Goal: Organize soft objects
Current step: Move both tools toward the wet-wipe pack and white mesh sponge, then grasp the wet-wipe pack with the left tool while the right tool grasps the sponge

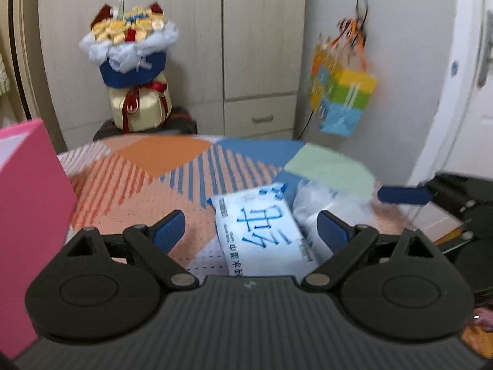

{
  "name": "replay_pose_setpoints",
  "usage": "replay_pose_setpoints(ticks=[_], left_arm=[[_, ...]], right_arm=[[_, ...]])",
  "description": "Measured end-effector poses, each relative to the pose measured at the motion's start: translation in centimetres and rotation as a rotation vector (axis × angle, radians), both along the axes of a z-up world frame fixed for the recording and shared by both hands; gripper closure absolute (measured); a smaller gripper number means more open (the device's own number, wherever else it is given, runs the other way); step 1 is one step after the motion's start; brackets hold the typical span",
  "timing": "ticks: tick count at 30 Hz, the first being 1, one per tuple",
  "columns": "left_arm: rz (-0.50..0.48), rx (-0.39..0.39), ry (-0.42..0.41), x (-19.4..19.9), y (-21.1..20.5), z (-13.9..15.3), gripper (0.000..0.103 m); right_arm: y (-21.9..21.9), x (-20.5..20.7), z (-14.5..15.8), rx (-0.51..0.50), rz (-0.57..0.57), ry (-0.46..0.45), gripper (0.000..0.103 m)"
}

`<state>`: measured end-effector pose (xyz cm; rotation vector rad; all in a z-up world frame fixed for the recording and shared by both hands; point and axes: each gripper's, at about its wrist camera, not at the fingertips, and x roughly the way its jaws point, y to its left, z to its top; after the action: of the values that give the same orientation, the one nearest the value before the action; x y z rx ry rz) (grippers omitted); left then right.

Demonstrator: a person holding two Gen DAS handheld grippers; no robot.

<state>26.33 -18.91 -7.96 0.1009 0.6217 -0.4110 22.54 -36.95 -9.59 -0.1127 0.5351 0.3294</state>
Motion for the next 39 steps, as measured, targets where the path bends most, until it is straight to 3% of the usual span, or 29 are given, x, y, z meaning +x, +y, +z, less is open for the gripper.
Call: replay_pose_setpoints(ticks=[4, 10, 19, 21, 22, 25, 26, 32, 39], left_arm=[[0.011, 0.0, 0.072, 1.3, -0.4, -1.9, 0.01], [0.019, 0.014, 0.069, 1.5, -0.7, -2.6, 0.01], [0.007, 0.042, 0.078, 2.1, -0.8, -2.8, 0.011], [0.004, 0.042, 0.08, 2.0, -0.5, -2.8, 0.016], [0.003, 0.05, 0.077, 1.9, -0.4, -2.8, 0.021], [0.009, 0.06, 0.081, 1.8, -0.3, -2.7, 0.038], [0.012, 0.058, 0.081, 1.8, -0.2, -2.6, 0.039], [0.035, 0.033, 0.049, 1.1, 0.4, -2.5, 0.049], [0.052, 0.017, 0.001, -1.1, 1.0, -2.0, 0.052]], right_arm=[[1.0, 1.1, -0.7, -0.08, 0.062, 0.013, 0.018], [1.7, 2.0, -1.3, -0.151, 0.11, 0.004, 0.018], [0.8, 2.8, -1.6, -0.125, 0.183, 0.005, 0.019], [0.5, 3.0, -1.4, -0.085, 0.203, 0.03, 0.035], [0.4, 3.1, -1.4, -0.074, 0.203, 0.04, 0.049], [0.7, 2.9, -1.6, -0.072, 0.197, 0.038, 0.067], [0.9, 2.8, -1.6, -0.066, 0.195, 0.038, 0.072], [2.4, 1.7, -1.7, -0.083, 0.144, 0.021, 0.088], [2.6, -1.0, -1.0, -0.056, 0.038, 0.013, 0.09]])
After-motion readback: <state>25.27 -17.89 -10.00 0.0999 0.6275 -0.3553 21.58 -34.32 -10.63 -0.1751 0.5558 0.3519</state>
